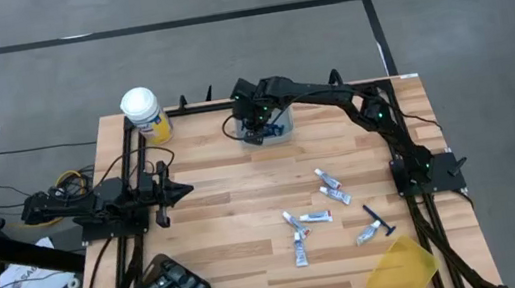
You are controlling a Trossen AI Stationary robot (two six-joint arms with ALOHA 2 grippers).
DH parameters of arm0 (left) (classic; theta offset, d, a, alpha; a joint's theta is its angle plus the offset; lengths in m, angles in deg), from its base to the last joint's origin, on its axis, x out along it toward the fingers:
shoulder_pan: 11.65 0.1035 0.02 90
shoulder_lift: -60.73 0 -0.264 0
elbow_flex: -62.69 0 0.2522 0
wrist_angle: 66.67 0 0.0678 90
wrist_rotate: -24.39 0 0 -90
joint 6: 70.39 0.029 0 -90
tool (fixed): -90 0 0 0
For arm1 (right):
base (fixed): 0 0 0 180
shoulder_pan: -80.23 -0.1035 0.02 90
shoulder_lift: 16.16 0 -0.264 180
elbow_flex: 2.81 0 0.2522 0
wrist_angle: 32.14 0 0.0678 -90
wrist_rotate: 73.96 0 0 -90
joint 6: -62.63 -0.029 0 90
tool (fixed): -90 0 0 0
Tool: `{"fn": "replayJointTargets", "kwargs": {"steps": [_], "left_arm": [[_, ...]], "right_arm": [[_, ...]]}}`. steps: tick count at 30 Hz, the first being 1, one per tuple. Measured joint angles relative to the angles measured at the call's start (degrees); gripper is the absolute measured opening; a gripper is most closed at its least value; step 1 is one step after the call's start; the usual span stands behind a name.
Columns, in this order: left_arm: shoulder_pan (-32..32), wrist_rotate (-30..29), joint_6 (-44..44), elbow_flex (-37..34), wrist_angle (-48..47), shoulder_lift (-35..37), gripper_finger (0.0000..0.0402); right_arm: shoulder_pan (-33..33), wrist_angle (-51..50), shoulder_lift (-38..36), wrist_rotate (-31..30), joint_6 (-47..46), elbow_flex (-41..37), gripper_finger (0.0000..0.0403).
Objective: Pick & Place Travel size toiletries
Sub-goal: Put the blue razor into the gray bin
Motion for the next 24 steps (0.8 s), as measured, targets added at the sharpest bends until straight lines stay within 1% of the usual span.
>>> {"fn": "replayJointTargets", "kwargs": {"steps": [10,12,15,19,21,24], "left_arm": [[0.0,0.0,0.0,0.0,0.0,0.0,0.0008],[0.0,0.0,0.0,0.0,0.0,0.0,0.0008],[0.0,0.0,0.0,0.0,0.0,0.0,0.0008],[0.0,0.0,0.0,0.0,0.0,0.0,0.0008],[0.0,0.0,0.0,0.0,0.0,0.0,0.0008],[0.0,0.0,0.0,0.0,0.0,0.0,0.0008]], "right_arm": [[0.1,-3.3,0.0,0.0,0.3,0.0,0.0066],[0.1,-7.7,0.0,0.1,-0.1,1.1,0.0081],[0.1,-18.5,-1.4,2.2,-0.4,4.0,0.0112],[-0.9,-29.7,-7.3,3.9,-4.8,3.3,0.0153],[-2.3,-31.6,-11.6,4.0,-8.2,0.9,0.0169],[-4.9,-32.2,-19.6,3.1,-14.2,-6.0,0.0184]]}}
